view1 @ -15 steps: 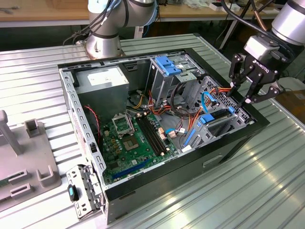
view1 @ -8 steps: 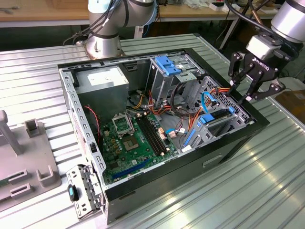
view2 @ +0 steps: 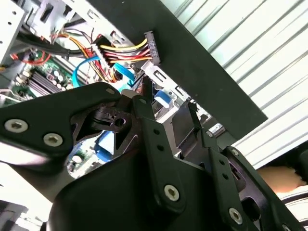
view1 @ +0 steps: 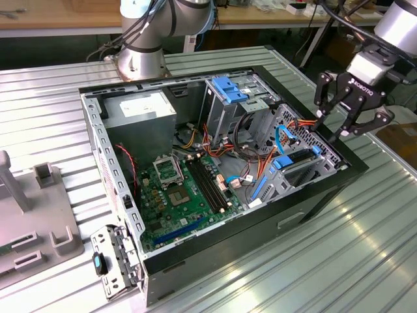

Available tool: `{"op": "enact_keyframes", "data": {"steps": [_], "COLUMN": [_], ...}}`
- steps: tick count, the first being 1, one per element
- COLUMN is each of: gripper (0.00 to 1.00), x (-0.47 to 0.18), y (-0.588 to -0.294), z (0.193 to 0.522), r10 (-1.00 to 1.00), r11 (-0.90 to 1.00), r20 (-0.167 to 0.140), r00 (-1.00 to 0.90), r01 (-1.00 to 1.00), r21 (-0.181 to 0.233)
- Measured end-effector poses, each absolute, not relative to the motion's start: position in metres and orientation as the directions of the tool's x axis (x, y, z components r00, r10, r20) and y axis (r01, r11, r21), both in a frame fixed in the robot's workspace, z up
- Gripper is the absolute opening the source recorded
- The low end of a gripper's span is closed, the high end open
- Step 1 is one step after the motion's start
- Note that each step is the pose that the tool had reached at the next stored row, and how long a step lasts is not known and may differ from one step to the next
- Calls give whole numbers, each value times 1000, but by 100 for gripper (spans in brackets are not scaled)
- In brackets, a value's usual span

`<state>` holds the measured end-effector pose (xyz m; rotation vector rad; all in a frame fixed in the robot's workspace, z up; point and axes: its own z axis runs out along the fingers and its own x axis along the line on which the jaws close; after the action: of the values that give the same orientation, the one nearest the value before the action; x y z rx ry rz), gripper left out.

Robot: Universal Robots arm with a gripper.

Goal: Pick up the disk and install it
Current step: 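Insert the first disk wire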

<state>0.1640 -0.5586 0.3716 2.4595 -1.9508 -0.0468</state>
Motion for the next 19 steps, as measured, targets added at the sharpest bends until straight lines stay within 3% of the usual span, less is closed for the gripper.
{"op": "enact_keyframes", "data": {"steps": [19], "gripper": [44], "x": [183], "y": [-547], "z": [368], "r10": [-878], "r11": [-479], "r20": [-29], "r00": [478], "r01": [-878], "r21": [17]}}
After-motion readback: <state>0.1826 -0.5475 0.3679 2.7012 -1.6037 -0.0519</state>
